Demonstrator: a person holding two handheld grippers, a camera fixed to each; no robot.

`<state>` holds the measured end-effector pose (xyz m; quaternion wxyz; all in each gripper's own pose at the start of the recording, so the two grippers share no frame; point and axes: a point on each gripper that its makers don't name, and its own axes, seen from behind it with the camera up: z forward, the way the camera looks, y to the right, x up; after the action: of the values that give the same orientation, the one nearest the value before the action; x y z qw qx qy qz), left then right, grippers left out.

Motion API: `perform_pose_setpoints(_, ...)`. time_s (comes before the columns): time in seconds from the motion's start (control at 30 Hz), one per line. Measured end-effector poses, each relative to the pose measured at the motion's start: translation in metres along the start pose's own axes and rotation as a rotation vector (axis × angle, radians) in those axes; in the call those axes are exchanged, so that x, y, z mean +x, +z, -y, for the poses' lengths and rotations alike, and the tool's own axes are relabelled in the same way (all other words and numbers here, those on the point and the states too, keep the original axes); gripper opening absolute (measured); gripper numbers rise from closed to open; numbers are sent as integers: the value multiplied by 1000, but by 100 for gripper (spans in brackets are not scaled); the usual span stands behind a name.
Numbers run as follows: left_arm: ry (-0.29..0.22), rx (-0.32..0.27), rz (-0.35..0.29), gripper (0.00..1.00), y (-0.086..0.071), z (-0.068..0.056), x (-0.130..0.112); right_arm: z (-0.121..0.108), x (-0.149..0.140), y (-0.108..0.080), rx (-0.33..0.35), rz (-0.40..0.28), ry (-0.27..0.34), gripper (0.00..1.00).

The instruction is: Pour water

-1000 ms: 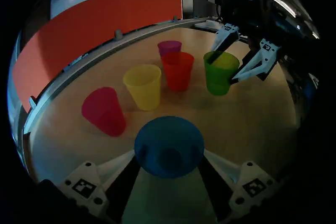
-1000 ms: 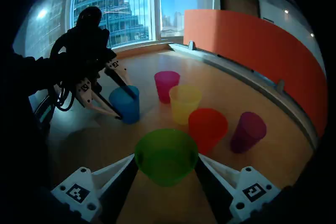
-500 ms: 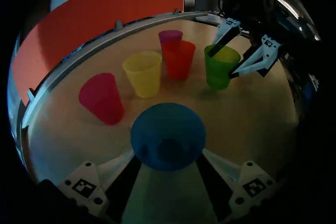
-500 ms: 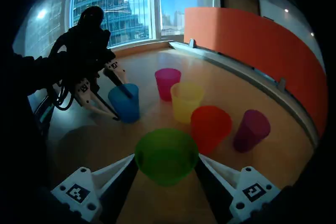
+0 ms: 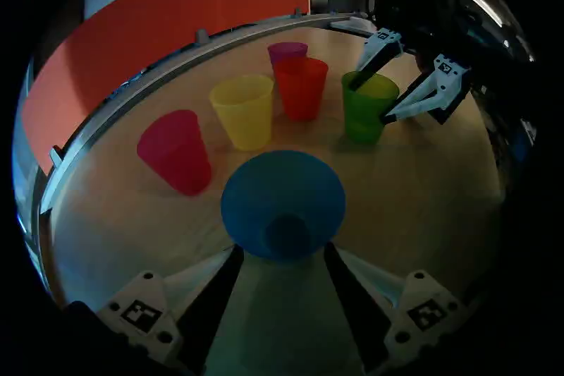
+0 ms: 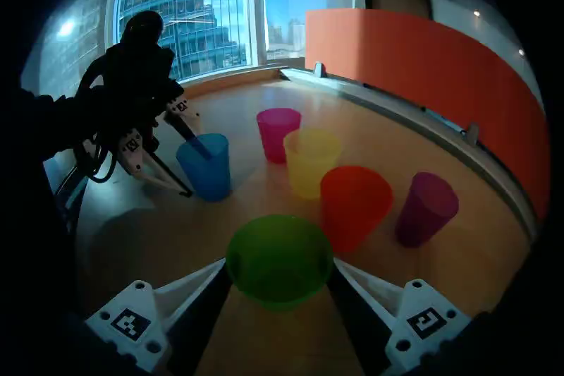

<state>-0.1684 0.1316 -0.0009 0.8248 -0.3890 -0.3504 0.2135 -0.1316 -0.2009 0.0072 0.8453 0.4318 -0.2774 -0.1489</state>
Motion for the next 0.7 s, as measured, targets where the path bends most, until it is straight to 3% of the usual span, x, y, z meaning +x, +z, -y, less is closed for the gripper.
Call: perform_pose_setpoints(0.7, -17, 38, -6, 84, -18, 1, -10, 4, -13, -11, -26, 5, 45, 100)
